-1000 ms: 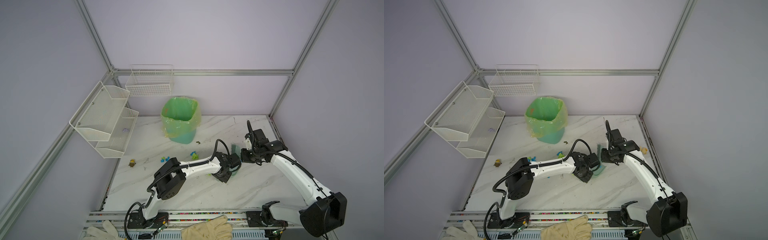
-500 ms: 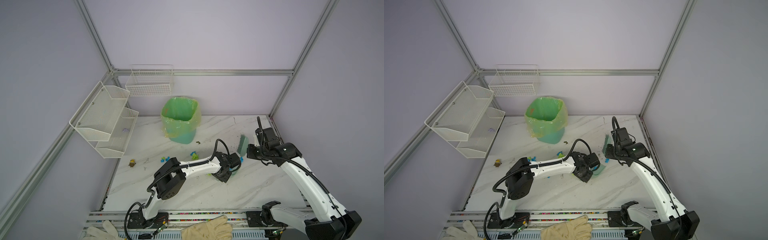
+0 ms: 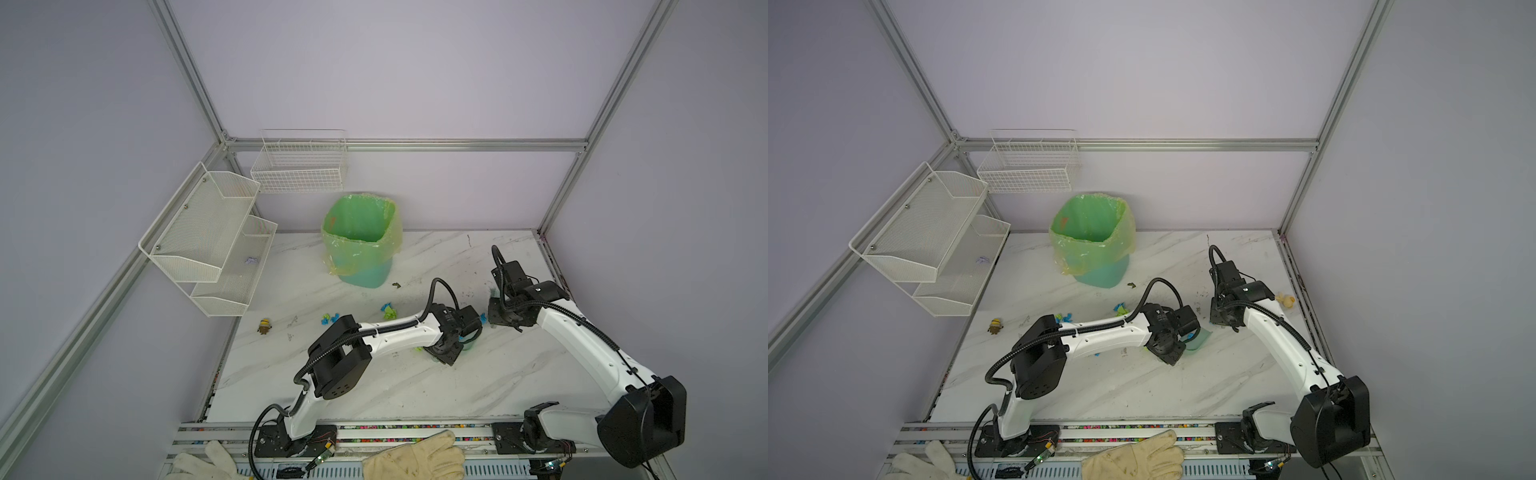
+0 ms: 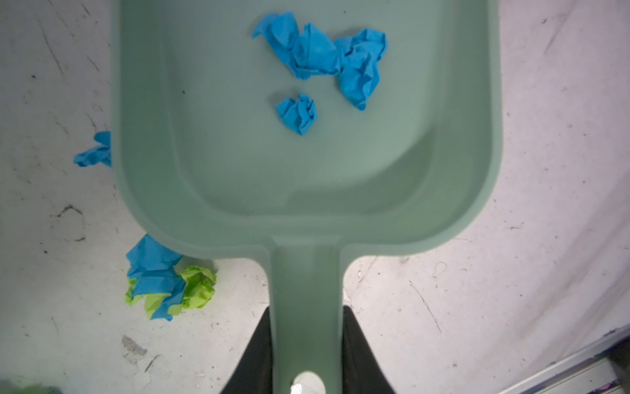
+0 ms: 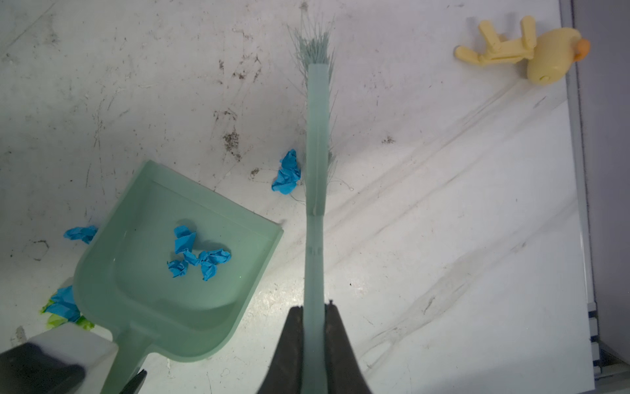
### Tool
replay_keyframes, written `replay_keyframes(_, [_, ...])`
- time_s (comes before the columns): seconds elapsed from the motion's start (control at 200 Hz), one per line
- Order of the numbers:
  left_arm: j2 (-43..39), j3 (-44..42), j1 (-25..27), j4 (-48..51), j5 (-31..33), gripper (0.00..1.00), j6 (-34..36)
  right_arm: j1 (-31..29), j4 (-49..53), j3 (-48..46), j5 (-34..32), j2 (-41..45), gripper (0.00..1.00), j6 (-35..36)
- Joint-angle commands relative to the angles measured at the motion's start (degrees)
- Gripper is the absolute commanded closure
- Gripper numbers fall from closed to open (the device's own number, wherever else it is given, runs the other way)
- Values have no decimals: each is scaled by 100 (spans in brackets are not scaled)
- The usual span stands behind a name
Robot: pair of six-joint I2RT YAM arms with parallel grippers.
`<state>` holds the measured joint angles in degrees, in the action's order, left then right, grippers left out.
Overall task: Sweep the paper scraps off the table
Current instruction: 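Sweep blue scraps toward the dustpan with the brush in the right gripper, then brush more scraps into the dustpan held by the left gripper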
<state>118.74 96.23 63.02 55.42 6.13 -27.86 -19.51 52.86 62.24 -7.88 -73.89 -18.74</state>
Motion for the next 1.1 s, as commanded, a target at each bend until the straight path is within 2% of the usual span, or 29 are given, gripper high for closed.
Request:
replay_keyframes(0.0, [17,608,-11,48,-68,100,81,-129,-131,-1,639,-42,100,377])
replay_keyframes(0.31, [41,608,-9,48,-51,100,73,-556,-92,-90,1692,216,100,572])
replay_keyframes(0.53, [36,545,-12,47,-42,100,79,-573,216,100,1965,664,100,566])
replay_keyframes(0.745, [14,556,-35,48,-73,100,70,-566,417,352,1764,920,100,298])
replay_keyframes(0.89, [1,519,-58,50,-95,100,53,-569,629,467,1159,933,100,172])
replay_keyframes(1.095, [28,456,-87,42,-95,100,43,-565,196,492,731,629,100,183])
